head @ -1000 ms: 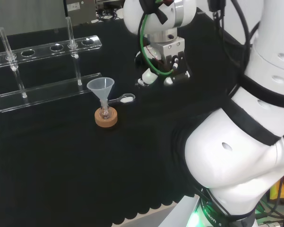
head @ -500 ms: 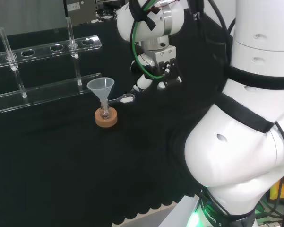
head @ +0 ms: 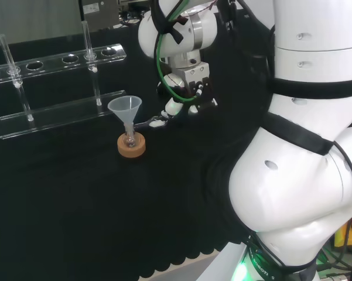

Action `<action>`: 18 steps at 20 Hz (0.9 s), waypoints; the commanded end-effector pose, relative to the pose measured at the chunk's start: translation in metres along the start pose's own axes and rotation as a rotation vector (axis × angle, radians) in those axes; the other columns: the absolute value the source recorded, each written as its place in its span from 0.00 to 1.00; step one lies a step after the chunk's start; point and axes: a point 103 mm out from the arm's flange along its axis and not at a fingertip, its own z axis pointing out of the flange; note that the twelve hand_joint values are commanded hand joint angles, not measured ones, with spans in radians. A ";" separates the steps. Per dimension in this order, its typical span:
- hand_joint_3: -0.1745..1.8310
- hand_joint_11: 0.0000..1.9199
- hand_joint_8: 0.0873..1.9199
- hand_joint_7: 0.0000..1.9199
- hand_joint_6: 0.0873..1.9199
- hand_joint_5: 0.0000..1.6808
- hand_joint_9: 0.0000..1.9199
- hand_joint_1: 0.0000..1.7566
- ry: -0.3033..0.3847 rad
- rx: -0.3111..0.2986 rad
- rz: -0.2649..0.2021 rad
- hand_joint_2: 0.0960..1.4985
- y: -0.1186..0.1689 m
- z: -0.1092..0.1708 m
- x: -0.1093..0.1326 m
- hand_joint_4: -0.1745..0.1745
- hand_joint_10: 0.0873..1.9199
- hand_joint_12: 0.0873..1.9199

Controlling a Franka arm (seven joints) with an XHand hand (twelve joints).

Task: Pick up the weighing funnel.

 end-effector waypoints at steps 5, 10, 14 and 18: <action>0.34 0.32 0.35 0.29 0.18 0.30 0.44 0.49 -0.065 0.038 0.013 0.42 0.010 0.016 0.009 0.34 0.19 0.60; 0.35 0.32 0.35 0.29 0.20 0.32 0.44 0.49 -0.074 0.035 0.014 0.42 0.010 0.020 0.012 0.36 0.19 0.60; 0.35 0.31 0.35 0.29 0.21 0.35 0.44 0.49 -0.075 0.036 0.015 0.42 0.012 0.022 0.014 0.38 0.20 0.60; 0.35 0.32 0.36 0.31 0.25 0.34 0.45 0.49 -0.071 0.033 0.019 0.41 0.013 0.024 0.016 0.37 0.22 0.60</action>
